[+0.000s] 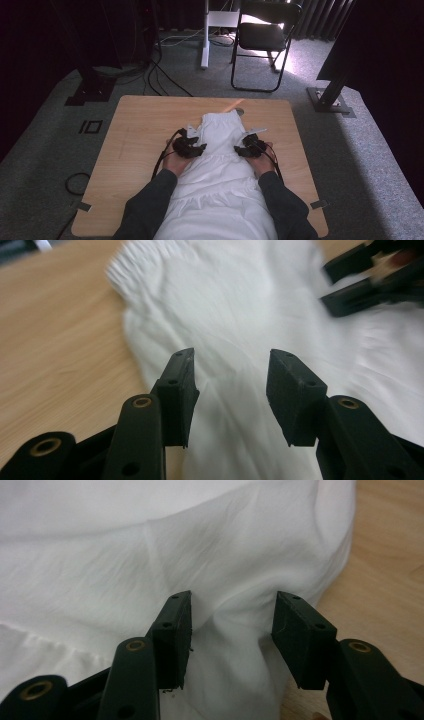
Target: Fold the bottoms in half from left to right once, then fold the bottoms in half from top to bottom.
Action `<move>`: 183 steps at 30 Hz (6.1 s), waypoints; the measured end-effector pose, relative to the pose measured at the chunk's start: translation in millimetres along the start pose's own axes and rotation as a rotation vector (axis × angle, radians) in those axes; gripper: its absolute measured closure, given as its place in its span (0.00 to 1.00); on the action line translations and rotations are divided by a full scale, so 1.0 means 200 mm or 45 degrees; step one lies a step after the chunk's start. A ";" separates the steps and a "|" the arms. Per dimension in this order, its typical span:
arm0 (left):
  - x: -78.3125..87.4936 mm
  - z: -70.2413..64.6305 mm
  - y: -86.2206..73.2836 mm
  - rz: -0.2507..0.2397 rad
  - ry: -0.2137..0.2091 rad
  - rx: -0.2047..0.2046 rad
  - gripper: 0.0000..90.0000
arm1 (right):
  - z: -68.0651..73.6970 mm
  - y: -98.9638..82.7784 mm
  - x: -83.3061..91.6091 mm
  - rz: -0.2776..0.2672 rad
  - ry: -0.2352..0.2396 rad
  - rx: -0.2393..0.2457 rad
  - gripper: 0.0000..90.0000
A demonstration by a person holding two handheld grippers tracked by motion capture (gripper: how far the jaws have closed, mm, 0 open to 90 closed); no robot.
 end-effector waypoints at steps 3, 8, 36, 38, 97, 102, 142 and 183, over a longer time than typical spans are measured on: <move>-0.13 -0.02 -0.07 0.120 0.036 -0.011 0.62 | 0.01 -0.01 0.00 -0.029 -0.006 -0.013 0.58; -0.09 0.00 -0.14 0.102 0.003 0.078 0.64 | 0.04 -0.05 0.02 -0.052 -0.015 -0.019 0.60; 0.21 0.06 -0.18 -0.012 -0.027 0.182 0.44 | 0.34 -0.28 0.17 -0.044 0.020 0.021 0.62; 0.17 0.10 -0.13 -0.014 -0.014 0.185 0.41 | 0.34 -0.28 0.17 -0.045 0.020 0.020 0.62; 0.08 0.25 0.36 -0.108 -0.032 0.153 0.97 | -0.03 0.46 0.15 -0.143 -0.031 -0.090 0.95; 0.21 0.36 0.58 -0.242 -0.002 0.123 0.97 | -0.04 0.70 0.33 -0.294 -0.077 -0.068 0.95; 0.38 -0.16 -0.47 0.109 -0.217 0.011 0.95 | 0.55 -0.28 0.17 0.120 0.178 0.122 0.94; -0.09 0.26 0.05 0.114 0.028 0.044 0.97 | 0.02 0.33 -0.11 -0.022 0.050 -0.092 0.94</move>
Point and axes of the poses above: each handheld gripper's, and its own axes: x roughly backward along the jaws, y roughly out of its top, z roughly to its left, the point moved 5 cm from there along -x, roughly forward along the jaws, and after that the axes turned 13 degrees about y, right-handed, at the moved point
